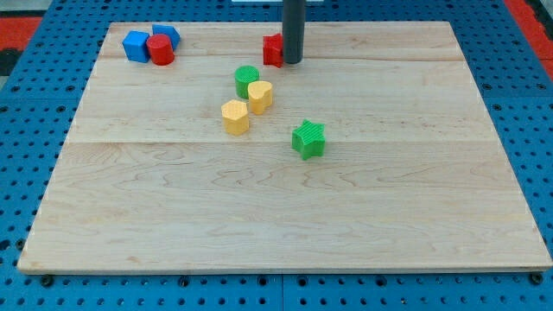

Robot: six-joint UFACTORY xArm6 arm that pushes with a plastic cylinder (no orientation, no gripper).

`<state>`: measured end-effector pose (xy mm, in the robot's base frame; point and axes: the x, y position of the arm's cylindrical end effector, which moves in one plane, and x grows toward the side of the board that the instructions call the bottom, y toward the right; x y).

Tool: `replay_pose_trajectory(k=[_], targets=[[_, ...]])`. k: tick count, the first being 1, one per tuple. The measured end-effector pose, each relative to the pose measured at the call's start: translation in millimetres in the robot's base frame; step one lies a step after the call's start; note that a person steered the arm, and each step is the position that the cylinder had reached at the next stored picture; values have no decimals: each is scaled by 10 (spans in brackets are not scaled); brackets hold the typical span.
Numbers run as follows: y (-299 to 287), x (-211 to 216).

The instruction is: Move the triangle to the left of the red star

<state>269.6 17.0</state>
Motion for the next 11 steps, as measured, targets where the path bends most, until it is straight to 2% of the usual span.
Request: replay_pose_trajectory(k=[1, 2, 3, 4, 5, 6, 7, 9, 10, 11], targets=[[32, -259], [15, -770], [-447, -744], [-1603, -771], [-1831, -773], [-2424, -777], [-2633, -615], [-1214, -552], [-1017, -467], [-1291, -455]])
